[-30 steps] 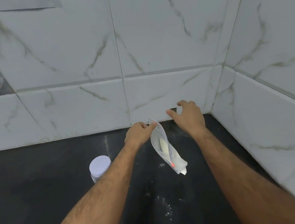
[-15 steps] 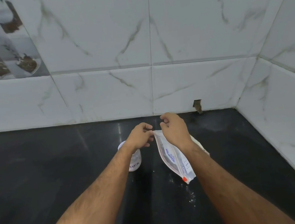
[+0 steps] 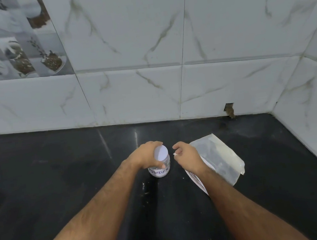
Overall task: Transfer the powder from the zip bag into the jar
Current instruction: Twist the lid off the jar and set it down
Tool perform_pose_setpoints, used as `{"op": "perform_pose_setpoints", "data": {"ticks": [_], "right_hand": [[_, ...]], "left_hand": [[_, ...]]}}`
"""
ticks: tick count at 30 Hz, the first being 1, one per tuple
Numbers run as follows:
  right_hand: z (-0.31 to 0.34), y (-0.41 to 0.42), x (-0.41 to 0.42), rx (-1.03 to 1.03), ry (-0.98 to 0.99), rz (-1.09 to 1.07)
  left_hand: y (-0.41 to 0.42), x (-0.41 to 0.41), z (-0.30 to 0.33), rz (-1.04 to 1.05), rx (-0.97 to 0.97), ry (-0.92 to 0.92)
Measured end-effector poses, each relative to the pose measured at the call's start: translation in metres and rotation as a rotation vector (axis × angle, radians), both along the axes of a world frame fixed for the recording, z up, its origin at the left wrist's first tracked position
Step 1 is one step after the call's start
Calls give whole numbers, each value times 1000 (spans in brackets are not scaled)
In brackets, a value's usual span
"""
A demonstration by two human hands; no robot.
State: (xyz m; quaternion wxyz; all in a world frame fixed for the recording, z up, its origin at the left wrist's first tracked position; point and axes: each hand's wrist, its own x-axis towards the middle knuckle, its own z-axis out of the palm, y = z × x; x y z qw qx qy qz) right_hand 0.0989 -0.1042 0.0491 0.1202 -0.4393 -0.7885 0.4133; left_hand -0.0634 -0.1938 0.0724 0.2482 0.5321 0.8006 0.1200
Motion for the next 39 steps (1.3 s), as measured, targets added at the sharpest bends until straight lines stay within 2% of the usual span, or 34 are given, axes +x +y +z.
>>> {"op": "perform_pose_setpoints", "data": {"ticks": [3, 6, 9, 13, 16, 19, 23, 29, 34, 39], "right_hand": [[-13, -8, -2, -113, 18, 2], [-21, -14, 1, -250, 115, 39], [-23, -17, 5, -474, 321, -11], [-24, -25, 14, -778, 550, -16], [-22, -31, 18, -919, 646, 61], [-16, -37, 17, -903, 664, 72], [-6, -40, 15, -918, 661, 78], [13, -36, 22, -893, 521, 167], [25, -38, 24, -779, 487, 87], [36, -42, 19, -556, 372, 79]], "left_hand": [[-3, -2, -5, -13, 22, 83], [-7, -6, -3, 25, 95, 34], [-8, -13, 4, 126, 197, -160], [-9, -20, 13, 256, 209, -542], [-13, -16, 21, 266, 185, -658], [-11, -12, 27, 224, 182, -672], [-1, -3, 37, 191, 316, -694], [6, 5, 45, 146, 308, -683], [9, 13, 55, 78, 290, -661], [10, 23, 66, -16, 245, -602]]}}
